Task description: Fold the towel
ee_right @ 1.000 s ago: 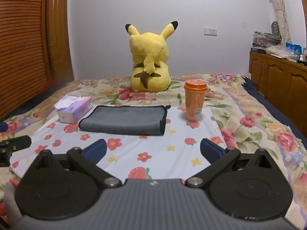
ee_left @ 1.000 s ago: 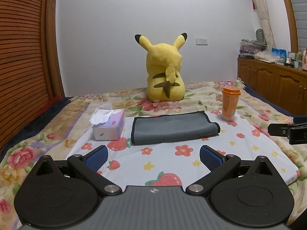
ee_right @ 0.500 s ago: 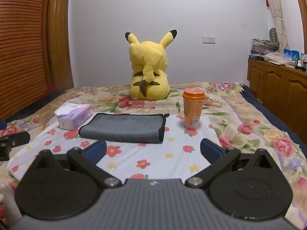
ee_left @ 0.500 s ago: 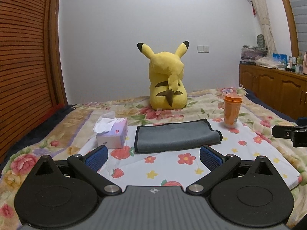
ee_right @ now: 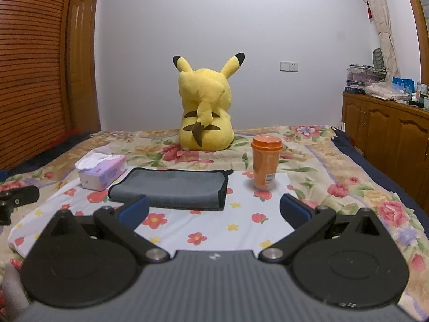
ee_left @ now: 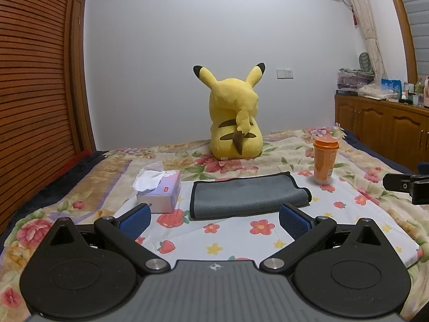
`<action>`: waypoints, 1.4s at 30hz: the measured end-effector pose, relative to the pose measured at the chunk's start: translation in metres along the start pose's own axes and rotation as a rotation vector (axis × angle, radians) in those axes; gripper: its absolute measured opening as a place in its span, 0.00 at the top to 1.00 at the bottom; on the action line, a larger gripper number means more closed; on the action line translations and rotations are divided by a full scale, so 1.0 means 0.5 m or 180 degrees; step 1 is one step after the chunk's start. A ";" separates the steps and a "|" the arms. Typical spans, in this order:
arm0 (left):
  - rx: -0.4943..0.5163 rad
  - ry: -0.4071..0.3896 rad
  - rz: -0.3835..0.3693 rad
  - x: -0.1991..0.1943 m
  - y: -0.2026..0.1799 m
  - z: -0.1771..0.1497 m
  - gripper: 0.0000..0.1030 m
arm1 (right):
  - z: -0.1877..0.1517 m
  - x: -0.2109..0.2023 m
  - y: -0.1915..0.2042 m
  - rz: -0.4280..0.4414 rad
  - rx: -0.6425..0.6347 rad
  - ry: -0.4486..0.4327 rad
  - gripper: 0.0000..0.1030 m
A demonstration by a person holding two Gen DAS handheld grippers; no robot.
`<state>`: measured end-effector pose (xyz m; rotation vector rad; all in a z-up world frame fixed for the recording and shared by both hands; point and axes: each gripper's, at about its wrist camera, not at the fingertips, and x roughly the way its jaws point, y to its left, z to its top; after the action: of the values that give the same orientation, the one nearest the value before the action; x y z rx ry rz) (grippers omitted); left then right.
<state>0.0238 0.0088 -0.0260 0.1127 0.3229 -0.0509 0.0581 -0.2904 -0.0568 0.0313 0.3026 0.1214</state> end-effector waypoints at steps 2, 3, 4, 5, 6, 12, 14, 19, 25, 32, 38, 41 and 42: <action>-0.0001 0.0003 -0.0004 0.000 0.000 0.000 0.00 | 0.000 0.000 0.000 0.0001 0.0001 -0.0001 0.00; 0.0001 0.0000 -0.0002 0.000 0.000 0.000 0.00 | 0.000 0.000 0.000 0.0002 0.0002 0.0001 0.00; 0.0001 0.0000 0.0000 0.000 0.000 0.000 0.00 | 0.000 0.000 0.000 0.0001 0.0002 0.0002 0.00; 0.0000 0.0003 -0.0002 0.000 0.000 0.000 0.00 | 0.000 0.000 0.000 0.0002 0.0003 0.0002 0.00; -0.0002 0.0006 -0.0004 0.001 0.000 0.000 0.00 | 0.000 0.000 0.000 0.0001 0.0003 0.0001 0.00; -0.0001 0.0004 -0.0003 0.001 0.000 0.001 0.00 | 0.000 0.001 -0.001 0.0002 0.0003 0.0000 0.00; 0.0001 0.0006 -0.0002 0.001 0.000 0.001 0.00 | 0.000 0.001 -0.001 0.0001 0.0005 -0.0002 0.00; -0.0003 0.0014 -0.0009 0.001 0.000 0.000 0.00 | 0.000 0.001 -0.002 0.0003 0.0005 -0.0002 0.00; -0.0003 0.0018 -0.0011 0.000 -0.001 -0.002 0.00 | 0.000 0.000 -0.001 0.0003 0.0004 -0.0001 0.00; -0.0002 0.0025 -0.0013 0.000 -0.001 -0.004 0.00 | 0.000 0.000 -0.002 0.0003 0.0004 -0.0002 0.00; 0.0006 0.0014 0.0001 0.000 -0.001 -0.006 0.00 | 0.000 0.000 -0.002 0.0003 0.0005 0.0002 0.00; 0.0009 0.0018 0.0002 0.000 -0.001 -0.008 0.00 | 0.000 0.000 -0.002 0.0005 0.0003 0.0000 0.00; 0.0006 0.0018 0.0001 0.000 -0.001 -0.007 0.00 | 0.000 0.000 -0.001 0.0004 0.0003 0.0000 0.00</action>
<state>0.0227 0.0088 -0.0294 0.1147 0.3286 -0.0504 0.0581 -0.2912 -0.0570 0.0325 0.3026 0.1223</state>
